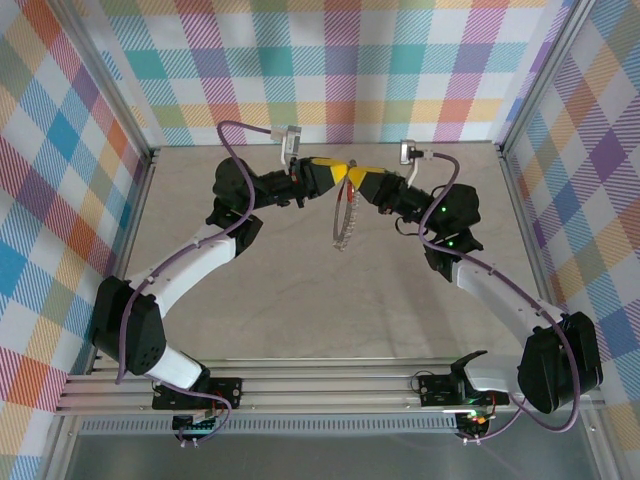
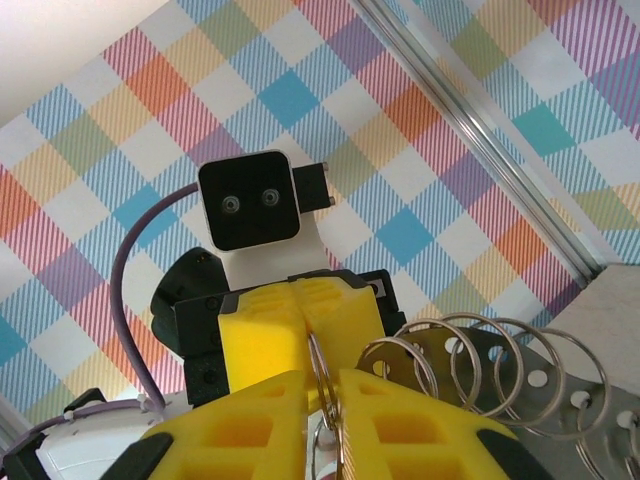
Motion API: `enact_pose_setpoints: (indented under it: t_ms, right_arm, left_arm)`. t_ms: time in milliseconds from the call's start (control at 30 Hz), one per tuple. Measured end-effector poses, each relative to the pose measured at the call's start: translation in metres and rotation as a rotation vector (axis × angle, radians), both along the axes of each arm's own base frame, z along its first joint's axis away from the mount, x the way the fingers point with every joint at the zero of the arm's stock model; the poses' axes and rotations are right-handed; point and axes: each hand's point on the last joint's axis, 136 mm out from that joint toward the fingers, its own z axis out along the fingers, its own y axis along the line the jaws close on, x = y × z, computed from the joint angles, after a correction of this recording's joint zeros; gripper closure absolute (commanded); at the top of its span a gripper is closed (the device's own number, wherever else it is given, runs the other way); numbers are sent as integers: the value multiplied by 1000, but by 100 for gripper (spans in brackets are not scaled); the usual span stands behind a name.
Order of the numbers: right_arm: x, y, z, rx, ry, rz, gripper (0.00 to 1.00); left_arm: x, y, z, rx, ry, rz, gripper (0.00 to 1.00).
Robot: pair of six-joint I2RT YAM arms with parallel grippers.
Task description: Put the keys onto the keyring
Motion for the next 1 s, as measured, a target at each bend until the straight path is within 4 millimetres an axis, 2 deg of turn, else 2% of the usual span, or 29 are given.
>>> enact_pose_setpoints:
  t_ms: [167, 367, 567, 833, 933, 1000]
  right_arm:
    - [0, 3, -4, -13, 8, 0, 82]
    - [2, 3, -6, -21, 11, -13, 100]
    - [5, 3, -9, -28, 24, -23, 100]
    - [12, 4, -14, -90, 46, -45, 100]
    - [14, 3, -17, -133, 53, -33, 100]
    - [15, 1, -15, -156, 48, -25, 100]
  left_arm:
    - [2, 0, -2, 1, 5, 5, 100]
    - [4, 0, -2, 0, 9, 14, 100]
    - [7, 0, -4, 7, 29, 23, 100]
    - [23, 3, -10, 66, 61, 108, 64]
    - [29, 12, -7, 89, 58, 151, 55]
    - [35, 21, -3, 100, 51, 179, 52]
